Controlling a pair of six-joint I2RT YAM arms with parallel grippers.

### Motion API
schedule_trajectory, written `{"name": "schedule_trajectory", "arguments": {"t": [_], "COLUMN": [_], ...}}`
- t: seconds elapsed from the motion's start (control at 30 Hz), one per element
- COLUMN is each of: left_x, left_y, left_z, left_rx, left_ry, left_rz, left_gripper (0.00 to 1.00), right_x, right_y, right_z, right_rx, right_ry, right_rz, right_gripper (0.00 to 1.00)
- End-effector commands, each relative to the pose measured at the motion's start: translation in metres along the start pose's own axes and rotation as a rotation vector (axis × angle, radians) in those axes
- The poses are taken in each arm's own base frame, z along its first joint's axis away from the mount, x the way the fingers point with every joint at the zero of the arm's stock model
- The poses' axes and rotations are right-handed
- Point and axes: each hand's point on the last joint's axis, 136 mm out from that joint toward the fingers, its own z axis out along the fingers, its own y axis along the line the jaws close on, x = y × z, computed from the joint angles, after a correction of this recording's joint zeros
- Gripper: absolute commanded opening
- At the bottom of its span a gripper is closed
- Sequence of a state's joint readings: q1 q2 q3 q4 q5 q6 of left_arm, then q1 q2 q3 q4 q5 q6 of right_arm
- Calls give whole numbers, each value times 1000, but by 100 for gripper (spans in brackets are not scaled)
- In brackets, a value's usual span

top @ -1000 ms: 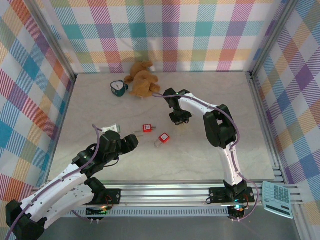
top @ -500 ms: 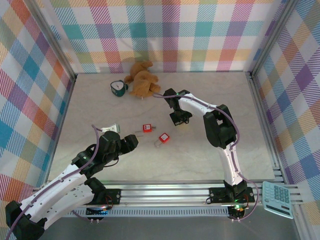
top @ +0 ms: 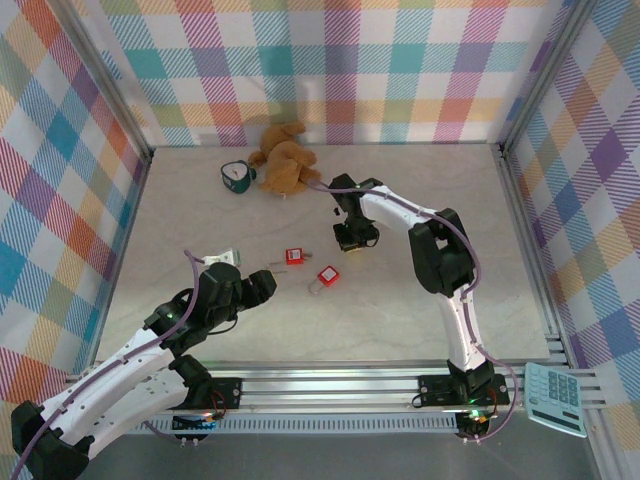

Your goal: Unlock with the key

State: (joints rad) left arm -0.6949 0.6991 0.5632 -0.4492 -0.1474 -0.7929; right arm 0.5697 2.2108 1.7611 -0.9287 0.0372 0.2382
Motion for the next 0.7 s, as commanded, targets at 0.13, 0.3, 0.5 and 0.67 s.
{"name": "schedule_trajectory", "arguments": {"t": [0.13, 0.3, 0.5, 0.67], "left_x": [-2, -1, 0, 2], "left_y": [4, 3, 2, 2], "left_z": [-3, -1, 2, 3], "left_rx": [-10, -7, -3, -2], "left_ry": [-11, -8, -2, 6], "left_rz": [0, 0, 0, -5], "left_gripper": [69, 69, 69, 69], "right_x": [-10, -5, 8, 9], "right_y": [15, 3, -10, -4], "right_z": [-27, -33, -17, -8], "right_rx": [-85, 16, 158, 145], "right_ry": [-40, -41, 9, 10], "right_rz": [20, -51, -161, -203], "right_gripper": [22, 28, 33, 38]}}
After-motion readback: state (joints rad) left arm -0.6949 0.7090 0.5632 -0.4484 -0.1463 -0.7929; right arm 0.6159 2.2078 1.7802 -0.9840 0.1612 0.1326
